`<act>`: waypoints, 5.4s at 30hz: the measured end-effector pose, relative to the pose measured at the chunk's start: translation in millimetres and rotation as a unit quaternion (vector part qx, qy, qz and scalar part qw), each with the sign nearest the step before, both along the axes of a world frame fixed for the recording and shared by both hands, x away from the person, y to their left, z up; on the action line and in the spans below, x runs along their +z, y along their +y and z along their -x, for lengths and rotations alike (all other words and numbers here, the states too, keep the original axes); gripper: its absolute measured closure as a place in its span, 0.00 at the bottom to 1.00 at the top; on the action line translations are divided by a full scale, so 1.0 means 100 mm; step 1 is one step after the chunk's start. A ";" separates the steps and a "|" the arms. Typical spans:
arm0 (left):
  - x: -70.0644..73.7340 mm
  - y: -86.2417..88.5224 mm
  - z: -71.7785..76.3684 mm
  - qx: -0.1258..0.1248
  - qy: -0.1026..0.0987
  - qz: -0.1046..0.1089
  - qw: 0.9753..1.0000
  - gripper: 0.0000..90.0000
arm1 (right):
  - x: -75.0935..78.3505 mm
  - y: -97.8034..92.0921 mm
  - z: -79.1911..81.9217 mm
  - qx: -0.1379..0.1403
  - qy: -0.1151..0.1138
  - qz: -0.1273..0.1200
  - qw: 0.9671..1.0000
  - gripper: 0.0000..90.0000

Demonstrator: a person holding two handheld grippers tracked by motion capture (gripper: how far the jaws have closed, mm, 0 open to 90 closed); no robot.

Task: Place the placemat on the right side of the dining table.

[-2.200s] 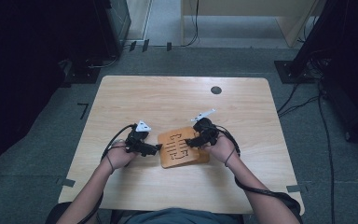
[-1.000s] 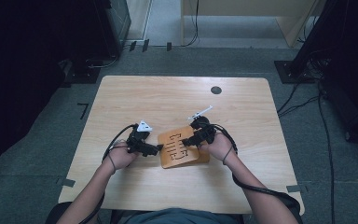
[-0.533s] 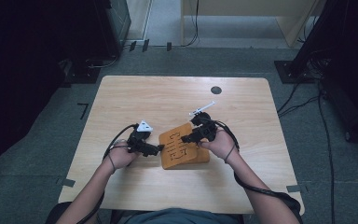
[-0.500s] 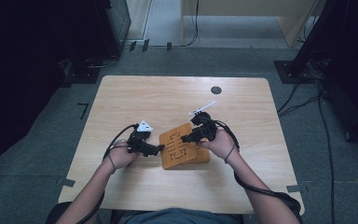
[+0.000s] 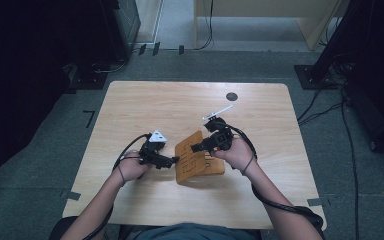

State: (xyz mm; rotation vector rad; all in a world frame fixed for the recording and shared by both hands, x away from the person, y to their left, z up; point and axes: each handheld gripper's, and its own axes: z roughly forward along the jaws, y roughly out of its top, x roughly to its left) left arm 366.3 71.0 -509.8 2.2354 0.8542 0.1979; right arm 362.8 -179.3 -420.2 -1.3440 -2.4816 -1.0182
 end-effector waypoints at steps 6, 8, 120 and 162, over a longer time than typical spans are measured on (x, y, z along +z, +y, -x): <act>0.00 -0.01 0.00 -0.001 -0.003 0.000 1.000 0.14 | -0.12 0.05 -0.04 -0.009 0.027 -0.002 1.000 0.61; -0.01 -0.02 0.01 -0.002 -0.004 0.000 1.000 0.14 | -0.15 0.05 -0.06 -0.013 0.033 -0.007 0.999 0.66; -0.06 0.07 0.02 -0.033 -0.040 -0.001 0.999 0.14 | 0.29 -0.78 -0.17 -0.174 -0.133 0.056 0.974 0.97; -0.09 0.07 0.03 -0.045 -0.055 -0.006 0.997 0.13 | 0.27 -1.19 -0.23 -0.231 -0.152 0.091 0.957 0.97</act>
